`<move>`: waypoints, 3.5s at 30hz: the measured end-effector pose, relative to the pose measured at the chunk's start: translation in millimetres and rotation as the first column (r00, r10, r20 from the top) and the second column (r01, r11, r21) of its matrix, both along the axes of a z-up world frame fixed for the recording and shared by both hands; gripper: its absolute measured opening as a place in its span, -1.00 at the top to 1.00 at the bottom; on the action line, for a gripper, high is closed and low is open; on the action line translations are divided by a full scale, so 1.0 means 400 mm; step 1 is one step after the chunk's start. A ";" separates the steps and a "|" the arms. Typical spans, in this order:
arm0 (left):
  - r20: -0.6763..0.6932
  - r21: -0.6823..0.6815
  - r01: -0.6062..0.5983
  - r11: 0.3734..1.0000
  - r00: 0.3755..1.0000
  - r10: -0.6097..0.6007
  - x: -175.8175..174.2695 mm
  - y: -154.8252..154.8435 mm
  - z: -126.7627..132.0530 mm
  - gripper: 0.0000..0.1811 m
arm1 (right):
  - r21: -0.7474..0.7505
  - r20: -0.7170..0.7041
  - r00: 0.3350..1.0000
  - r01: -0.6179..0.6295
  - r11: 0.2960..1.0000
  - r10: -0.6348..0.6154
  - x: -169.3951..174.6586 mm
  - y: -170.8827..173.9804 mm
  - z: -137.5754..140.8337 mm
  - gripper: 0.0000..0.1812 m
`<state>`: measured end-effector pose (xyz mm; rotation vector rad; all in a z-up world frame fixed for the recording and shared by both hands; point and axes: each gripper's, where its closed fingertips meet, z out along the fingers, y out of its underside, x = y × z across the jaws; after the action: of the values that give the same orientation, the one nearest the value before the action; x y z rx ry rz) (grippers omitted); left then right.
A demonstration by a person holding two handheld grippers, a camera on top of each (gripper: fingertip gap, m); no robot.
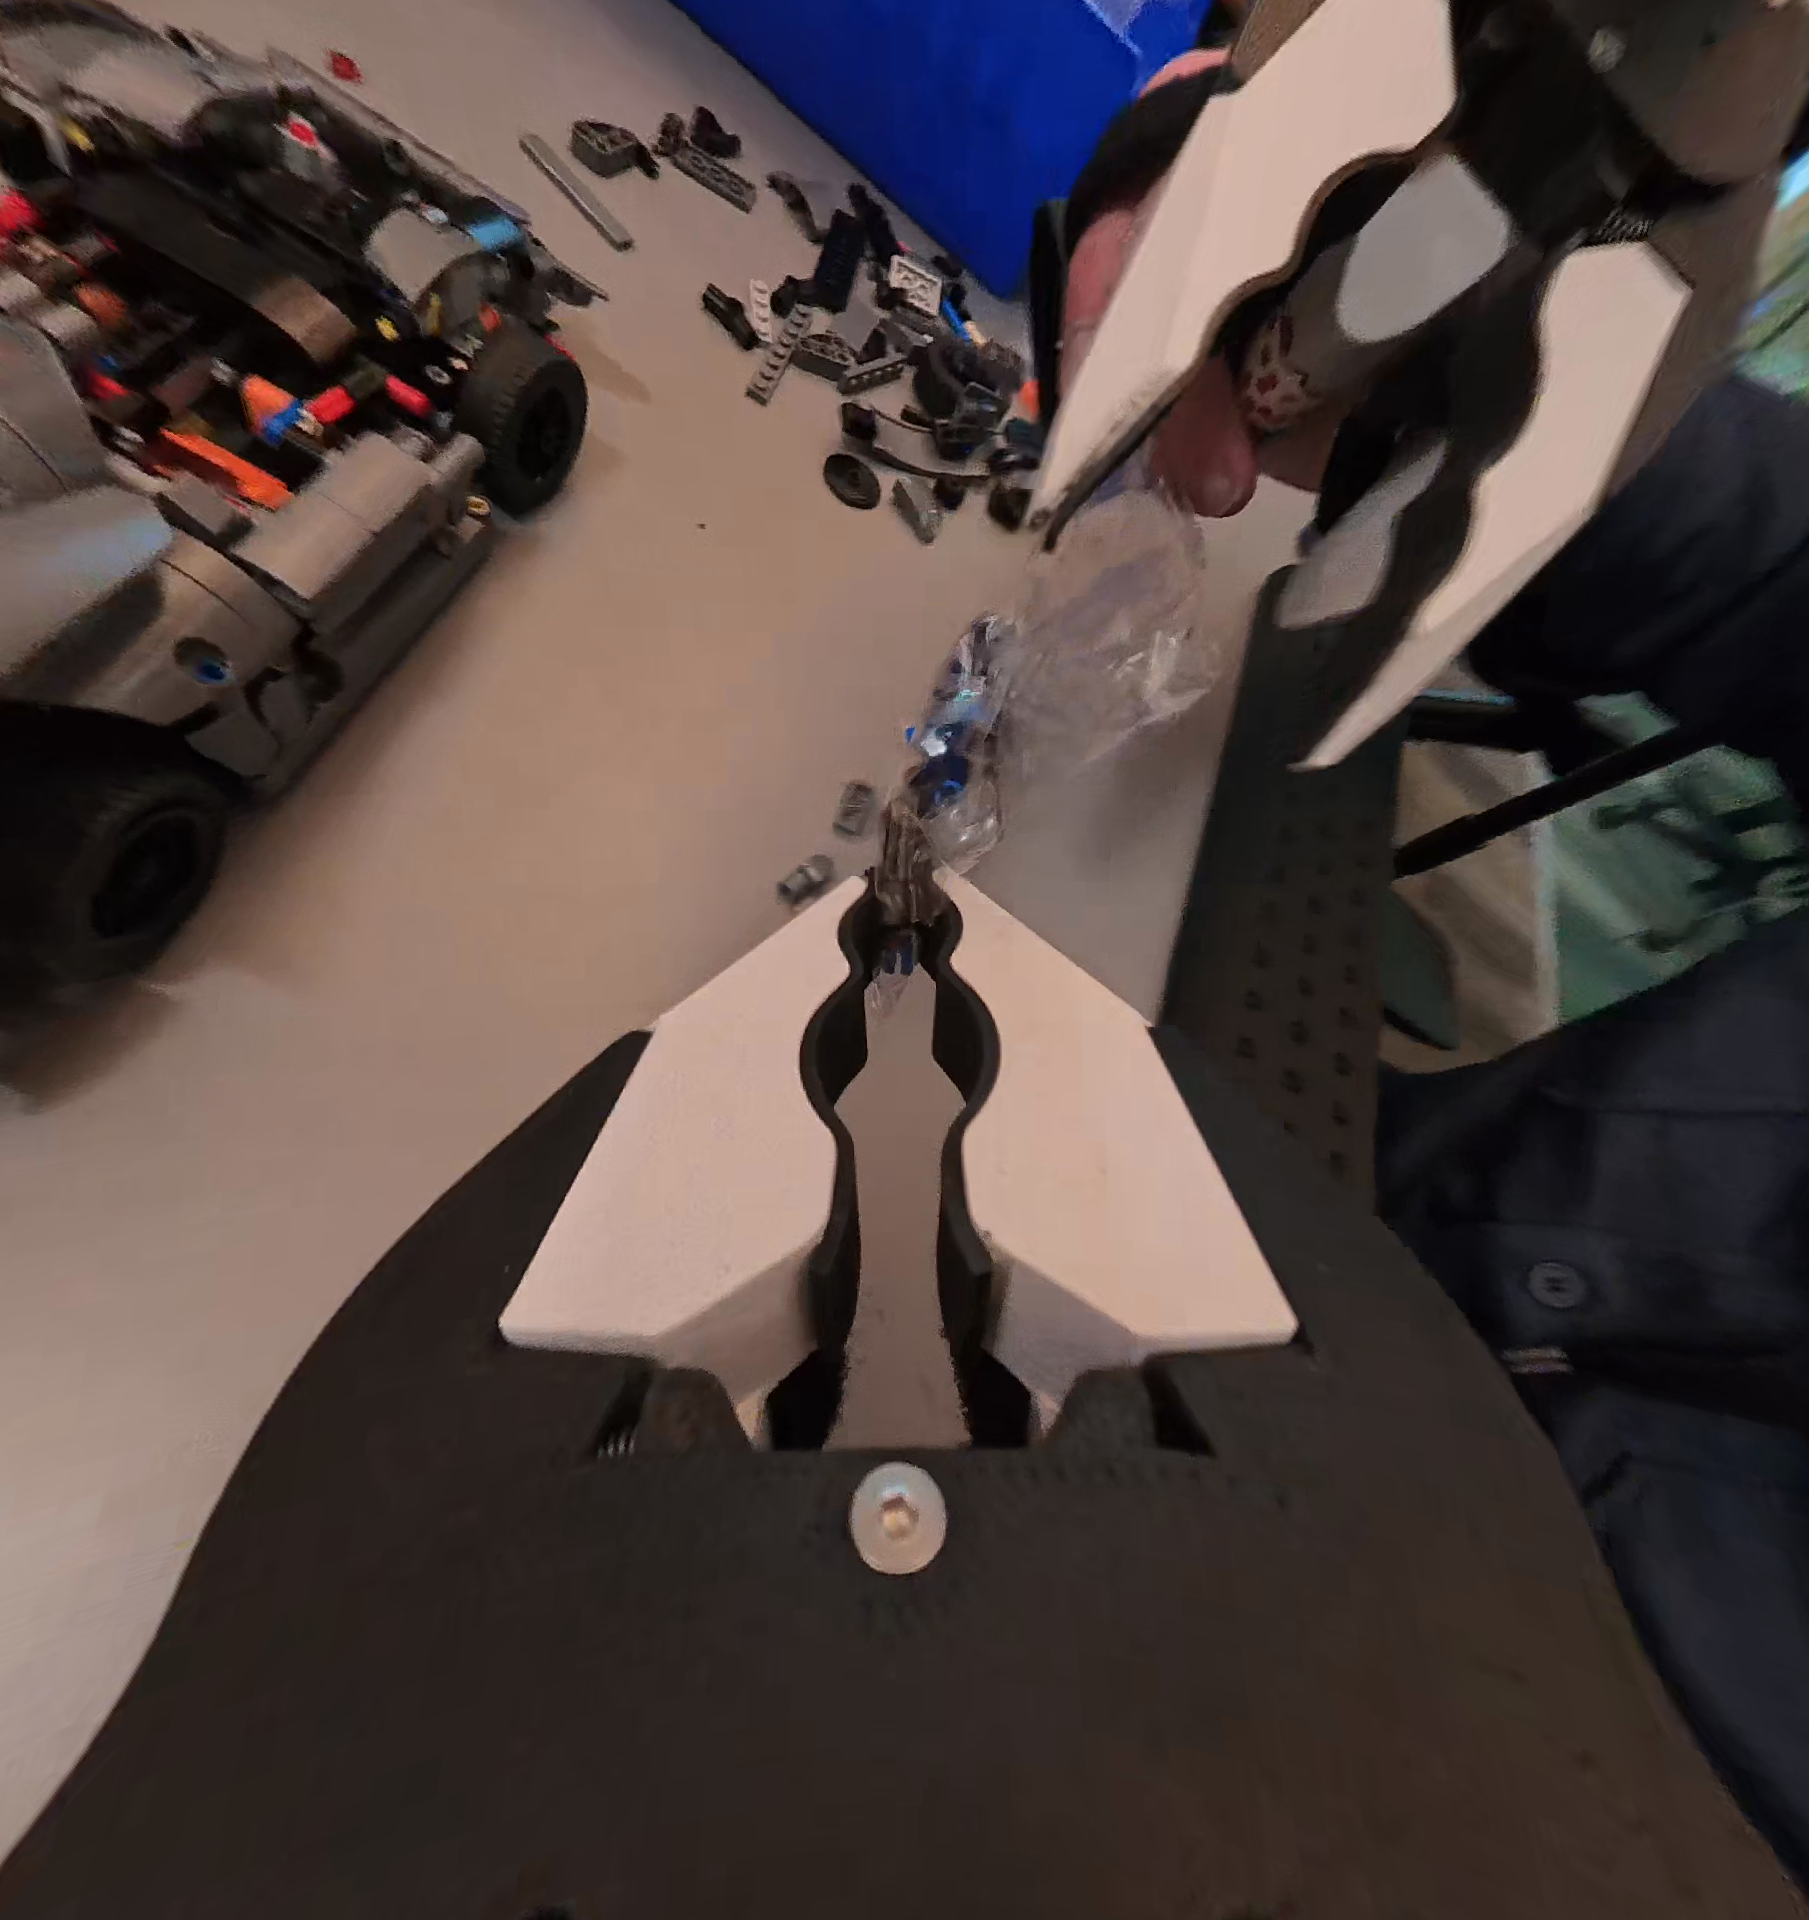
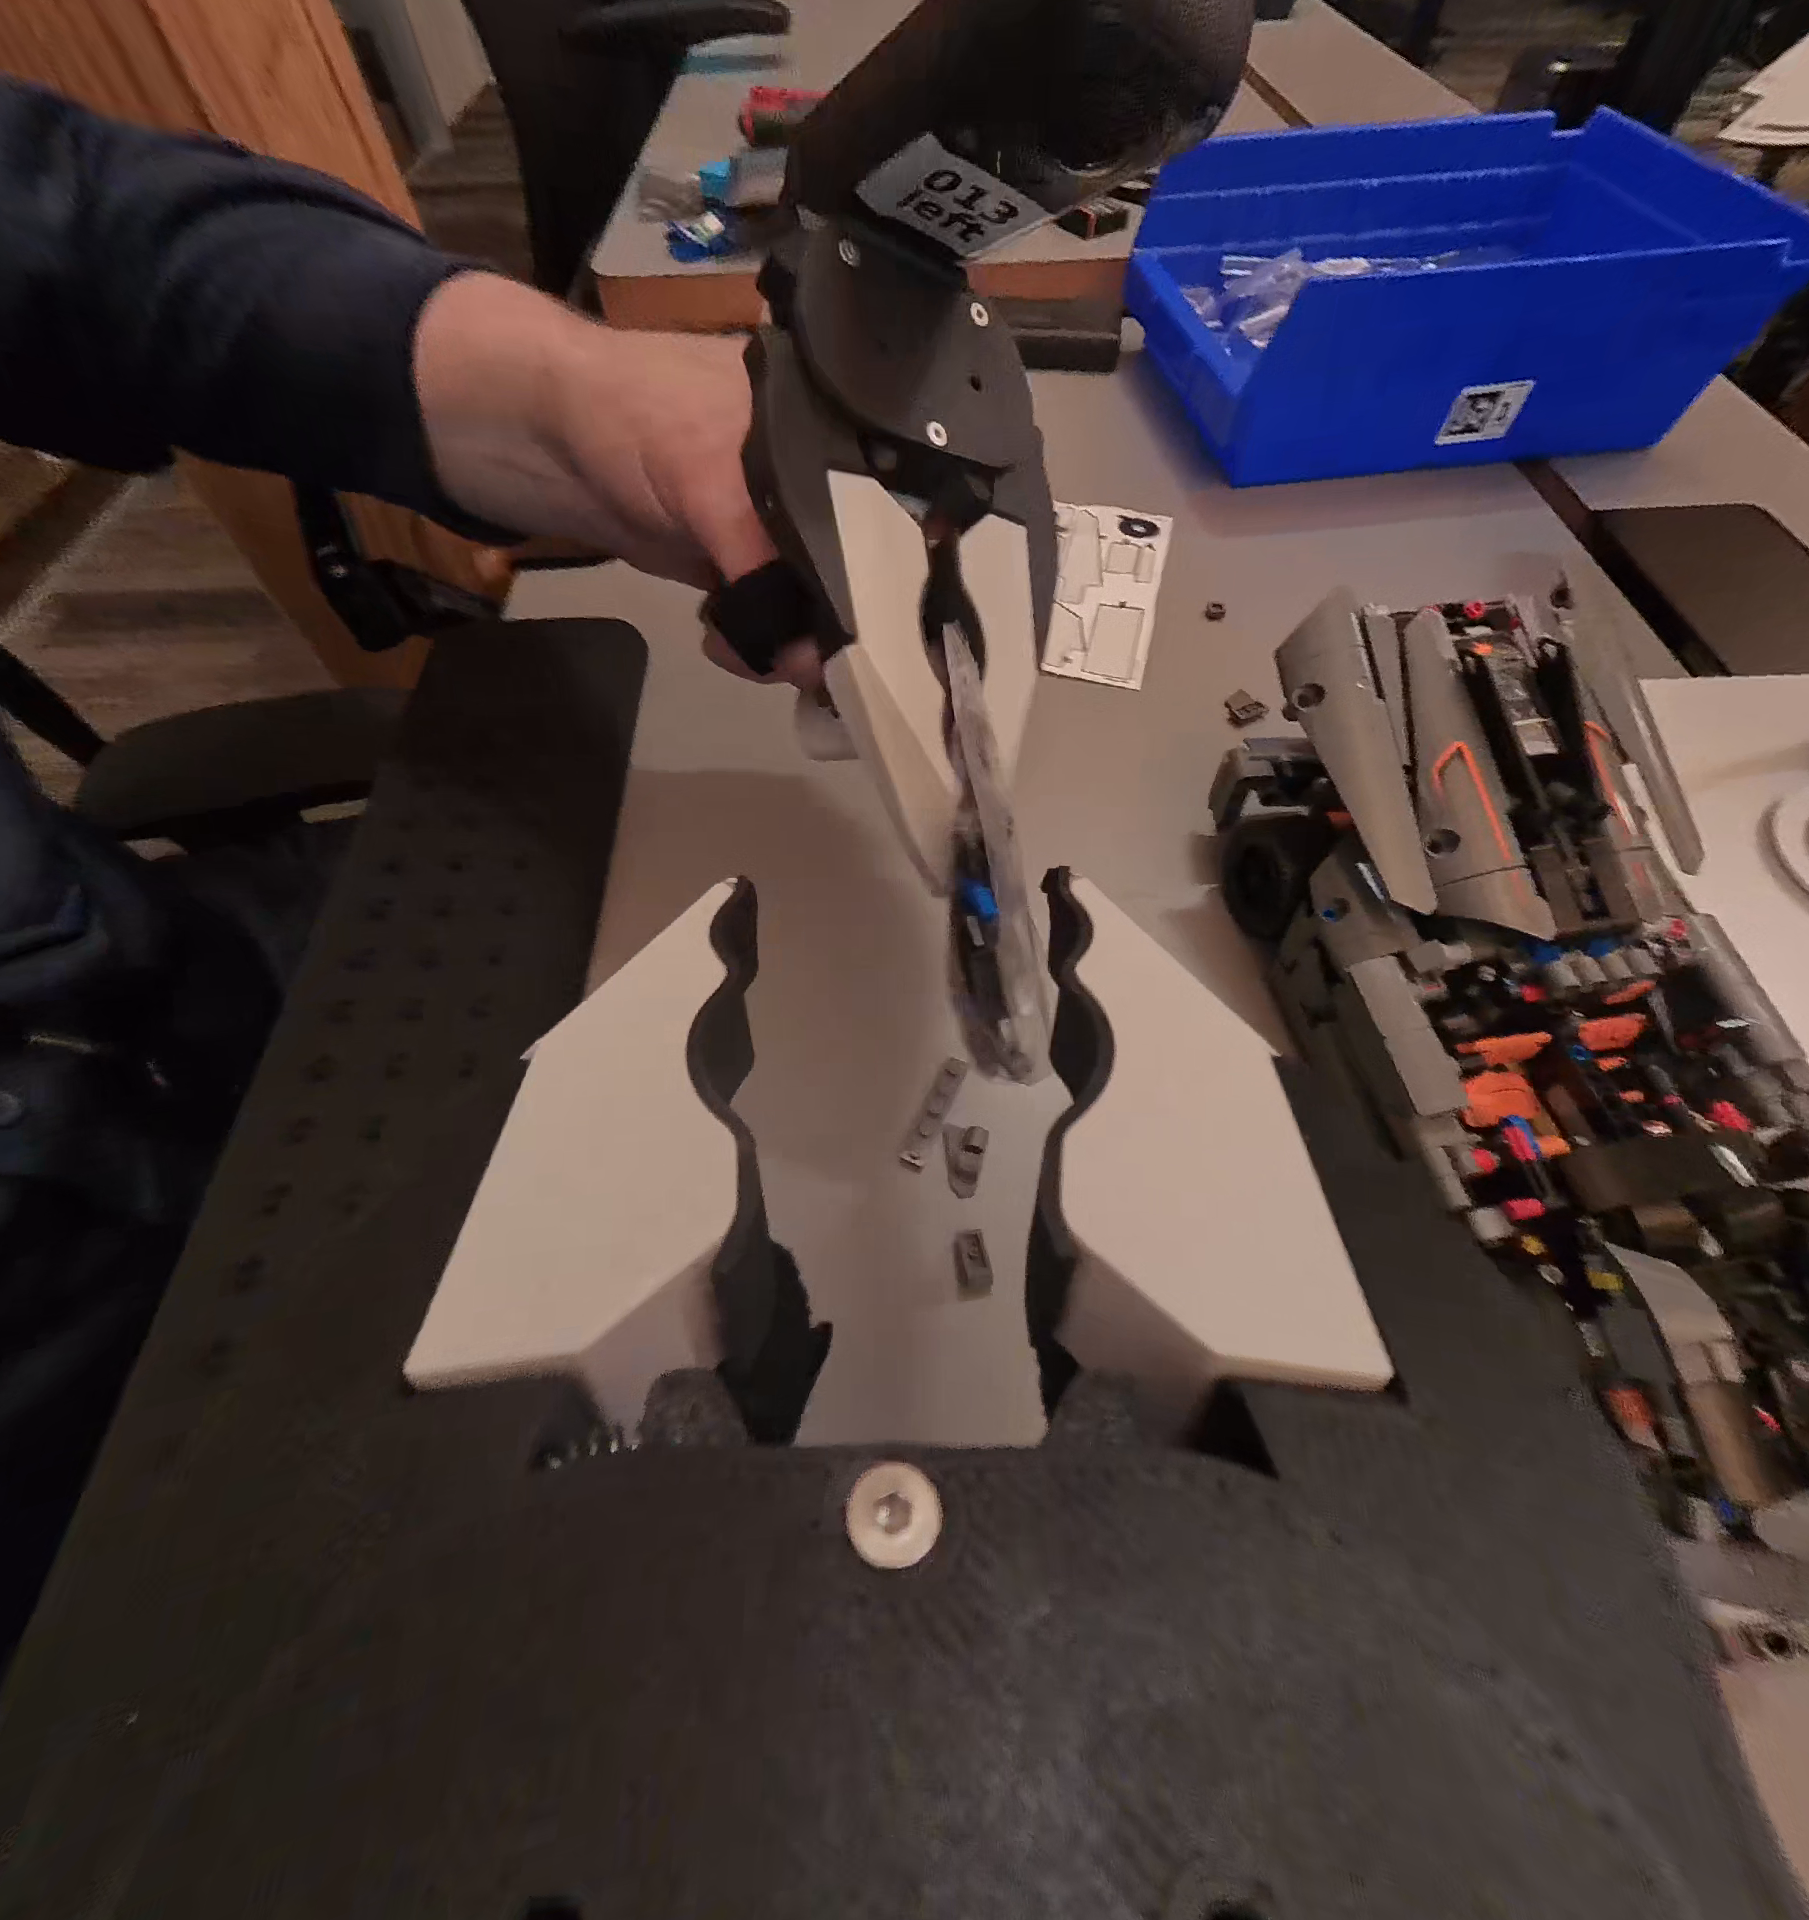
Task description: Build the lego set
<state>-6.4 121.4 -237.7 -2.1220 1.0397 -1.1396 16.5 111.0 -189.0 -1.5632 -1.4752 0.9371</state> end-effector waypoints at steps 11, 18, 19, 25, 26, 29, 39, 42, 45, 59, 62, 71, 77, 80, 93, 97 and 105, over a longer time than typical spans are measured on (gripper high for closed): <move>0.112 0.009 0.031 0.999 0.993 -0.032 0.023 0.004 0.027 0.57 | -0.213 0.007 0.999 0.038 0.976 -0.037 0.016 0.031 -0.027 1.00; 0.162 0.213 0.033 0.977 0.984 -0.069 0.025 0.008 0.115 0.72 | -0.332 0.032 0.999 -0.014 0.943 0.026 0.023 0.013 -0.042 1.00; 0.136 0.205 0.050 0.977 0.987 -0.080 0.031 0.002 0.103 0.80 | -0.342 0.043 0.998 -0.022 0.940 0.040 0.023 0.006 -0.046 1.00; 0.184 0.157 0.051 0.986 0.980 -0.080 0.033 -0.002 0.104 1.00 | -0.296 0.025 1.000 0.010 0.955 -0.002 0.017 0.024 -0.037 0.81; 0.202 0.136 0.041 0.990 0.977 -0.068 0.030 0.001 0.106 1.00 | -0.279 0.018 1.000 0.010 0.960 -0.005 0.017 0.026 -0.028 0.79; 0.227 0.116 0.042 0.992 0.972 -0.068 0.034 0.000 0.106 1.00 | -0.213 -0.007 1.000 0.008 0.977 -0.010 0.001 0.021 -0.004 0.69; 0.222 0.142 0.090 0.986 0.968 -0.120 0.055 -0.030 0.105 1.00 | -0.129 -0.013 1.000 -0.007 0.992 0.006 -0.020 0.003 0.006 1.00; 0.247 0.172 0.061 0.983 0.963 -0.103 0.054 -0.021 0.121 0.82 | -0.114 0.017 1.000 -0.012 0.993 0.014 -0.021 -0.002 -0.004 1.00; 0.243 0.202 0.078 0.976 0.962 -0.127 0.059 -0.030 0.134 0.81 | -0.115 0.030 0.999 -0.021 0.993 0.024 -0.026 -0.010 -0.012 1.00; 0.209 0.160 0.040 0.986 0.975 -0.073 0.047 -0.010 0.108 1.00 | -0.095 0.026 0.998 0.057 0.994 -0.055 -0.038 0.012 -0.028 1.00; 0.202 0.124 0.008 0.992 0.979 -0.034 0.042 0.000 0.100 1.00 | 0.017 0.061 0.993 0.099 0.995 -0.100 -0.042 0.023 -0.037 1.00; 0.157 0.000 -0.125 0.992 0.980 0.123 0.006 0.057 0.034 1.00 | 0.412 0.167 0.959 0.142 0.900 -0.227 -0.073 0.035 -0.064 1.00; 0.047 0.060 -0.162 0.985 0.986 0.159 -0.017 0.096 -0.012 1.00 | 0.344 0.156 0.972 0.112 0.932 -0.174 -0.048 0.048 -0.062 1.00; 0.014 0.051 -0.193 0.980 0.981 0.193 -0.039 0.115 -0.042 1.00 | 0.322 0.186 0.972 0.078 0.944 -0.143 -0.045 0.040 -0.081 1.00; -0.193 0.116 -0.186 0.976 0.959 0.206 -0.097 0.139 -0.127 1.00 | 0.139 0.237 0.971 0.011 0.990 -0.044 -0.008 0.027 -0.116 1.00; -0.287 0.141 -0.152 0.978 0.940 0.187 -0.109 0.135 -0.164 1.00 | 0.092 0.243 0.970 -0.004 0.996 -0.019 0.007 0.025 -0.133 1.00; -0.414 0.160 -0.120 0.980 0.893 0.177 -0.148 0.136 -0.204 1.00 | -0.003 0.217 0.976 -0.006 1.000 0.006 0.019 0.027 -0.143 1.00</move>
<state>-65.6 175.7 -319.4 -2.3523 1.0777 -0.5236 24.0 121.6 -246.3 -1.7072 -1.6303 0.7902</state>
